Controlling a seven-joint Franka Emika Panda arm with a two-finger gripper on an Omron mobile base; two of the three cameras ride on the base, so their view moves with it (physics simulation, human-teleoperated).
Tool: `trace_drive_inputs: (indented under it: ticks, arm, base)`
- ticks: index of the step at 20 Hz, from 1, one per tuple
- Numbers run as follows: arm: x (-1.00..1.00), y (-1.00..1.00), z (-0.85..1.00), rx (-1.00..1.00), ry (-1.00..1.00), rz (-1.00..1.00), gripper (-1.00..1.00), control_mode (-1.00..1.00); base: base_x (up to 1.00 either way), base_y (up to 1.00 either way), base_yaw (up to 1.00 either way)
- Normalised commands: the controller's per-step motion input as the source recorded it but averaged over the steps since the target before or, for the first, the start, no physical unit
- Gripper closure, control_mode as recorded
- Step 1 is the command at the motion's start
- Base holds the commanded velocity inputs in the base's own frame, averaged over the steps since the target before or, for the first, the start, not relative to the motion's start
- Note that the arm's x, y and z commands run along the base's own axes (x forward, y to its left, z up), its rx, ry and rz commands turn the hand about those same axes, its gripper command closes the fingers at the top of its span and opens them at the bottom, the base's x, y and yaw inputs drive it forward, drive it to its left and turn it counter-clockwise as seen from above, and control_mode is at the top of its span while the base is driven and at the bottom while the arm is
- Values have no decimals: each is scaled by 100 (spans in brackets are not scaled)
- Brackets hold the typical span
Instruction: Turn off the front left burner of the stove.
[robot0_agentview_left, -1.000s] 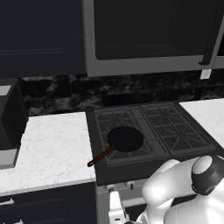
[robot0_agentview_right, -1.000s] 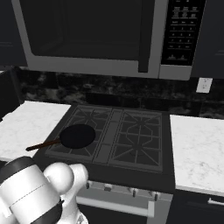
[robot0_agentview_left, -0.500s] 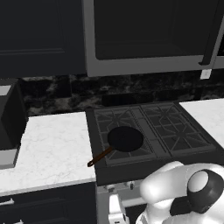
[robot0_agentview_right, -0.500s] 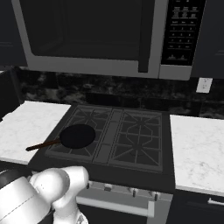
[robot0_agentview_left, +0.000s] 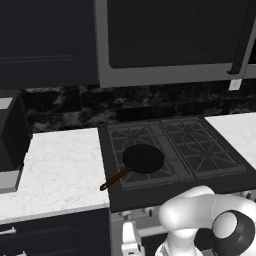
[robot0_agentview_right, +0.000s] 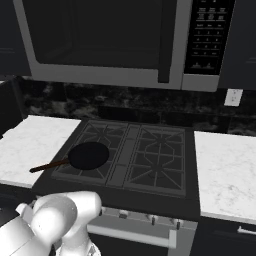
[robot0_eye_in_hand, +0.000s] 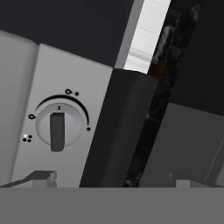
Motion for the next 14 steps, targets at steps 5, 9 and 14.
trace_drive_inputs:
  ticks: [5,9,14]
  arm:
    - [25,0,-2,0,0,0,-100,-100]
    - [3,0,-17,0,0,0,-100,-100]
    - [0,6,-35,-5,0,0,-100,-100]
  base:
    - [0,0,0]
    - [0,0,0]
    - [0,0,0]
